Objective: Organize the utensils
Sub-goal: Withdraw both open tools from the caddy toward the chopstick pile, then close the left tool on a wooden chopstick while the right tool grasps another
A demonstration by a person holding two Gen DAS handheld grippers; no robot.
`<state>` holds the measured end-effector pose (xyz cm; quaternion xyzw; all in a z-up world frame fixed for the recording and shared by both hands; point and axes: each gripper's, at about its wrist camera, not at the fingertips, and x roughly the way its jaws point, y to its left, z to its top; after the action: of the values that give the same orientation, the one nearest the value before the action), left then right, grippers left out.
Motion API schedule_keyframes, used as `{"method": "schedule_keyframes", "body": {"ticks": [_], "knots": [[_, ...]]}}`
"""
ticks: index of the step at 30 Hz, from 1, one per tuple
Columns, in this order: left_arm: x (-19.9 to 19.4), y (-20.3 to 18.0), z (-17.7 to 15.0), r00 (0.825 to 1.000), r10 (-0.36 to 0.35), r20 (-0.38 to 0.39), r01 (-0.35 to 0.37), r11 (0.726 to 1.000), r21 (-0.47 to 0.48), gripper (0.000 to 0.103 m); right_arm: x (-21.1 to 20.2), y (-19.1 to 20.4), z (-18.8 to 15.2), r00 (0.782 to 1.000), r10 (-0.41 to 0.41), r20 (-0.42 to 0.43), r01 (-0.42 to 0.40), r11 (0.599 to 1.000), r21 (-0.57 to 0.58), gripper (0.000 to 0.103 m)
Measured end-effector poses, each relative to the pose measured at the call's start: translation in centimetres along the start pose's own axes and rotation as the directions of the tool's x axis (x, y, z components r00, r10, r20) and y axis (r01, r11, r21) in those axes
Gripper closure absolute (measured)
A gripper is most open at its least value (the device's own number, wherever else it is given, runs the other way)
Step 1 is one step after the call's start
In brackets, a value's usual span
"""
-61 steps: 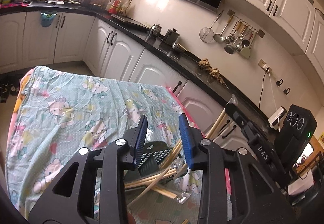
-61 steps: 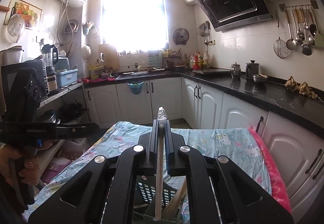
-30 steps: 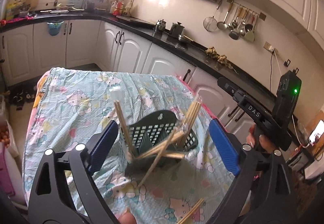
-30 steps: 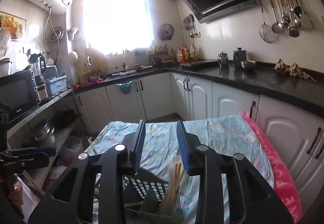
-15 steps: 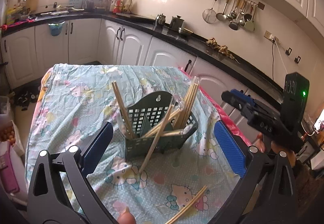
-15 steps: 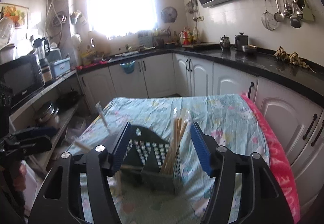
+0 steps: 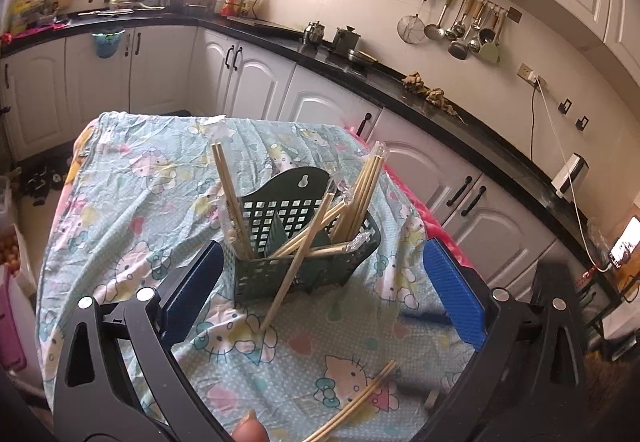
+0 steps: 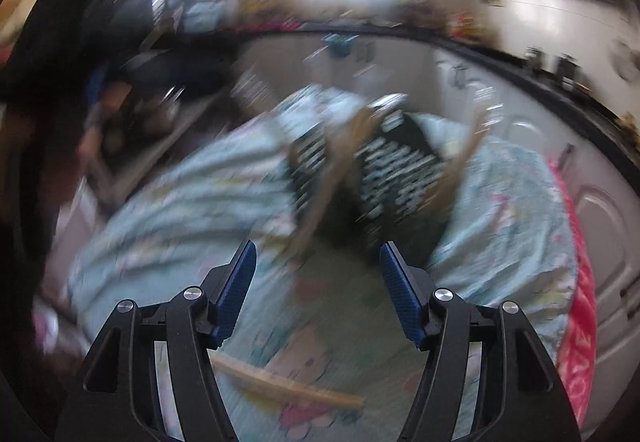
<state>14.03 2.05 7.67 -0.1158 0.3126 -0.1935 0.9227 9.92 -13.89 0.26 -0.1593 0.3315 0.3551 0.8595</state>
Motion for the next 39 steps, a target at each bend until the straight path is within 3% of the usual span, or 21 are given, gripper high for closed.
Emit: {"method": "schedule_keyframes", "body": {"ticks": [5,10,15,19,30,39], "knots": [[1.1,-0.3,0.3,1.0,-0.011,-0.024,0.011,1.0,0.007,0.011,1.9,3.8,-2.2,0.99,0.093,-0.104,-0.103,0.991,-0.09,0.041],[2.7,-1.0,0.5,0.998,-0.024,-0.066,0.026,0.999,0.032,0.011,3.3,5.5,-3.5,0.977,0.133,-0.167,-0.153,0.982,-0.11,0.041],[4.8,-0.5,1.3,0.992,-0.061,-0.108,0.059,0.998,-0.025,0.011,5.0,6.7,-4.4,0.962,0.162,-0.222,-0.193,0.972,-0.13,0.041],[6.2,0.1,2.2,0.989,-0.092,-0.116,0.084,0.994,-0.068,0.023,6.4,7.3,-5.0,0.952,0.157,-0.264,-0.203,0.966,-0.157,0.041],[8.6,1.2,4.0,0.988,-0.086,-0.13,0.073,0.992,-0.101,0.054,9.0,7.9,-4.9,0.942,0.123,-0.313,-0.208,0.945,-0.253,0.043],[10.5,1.1,4.6,0.979,-0.105,-0.174,0.091,0.992,-0.087,0.079,10.2,8.6,-3.8,0.926,0.148,-0.346,-0.257,0.921,-0.292,0.068]]}}
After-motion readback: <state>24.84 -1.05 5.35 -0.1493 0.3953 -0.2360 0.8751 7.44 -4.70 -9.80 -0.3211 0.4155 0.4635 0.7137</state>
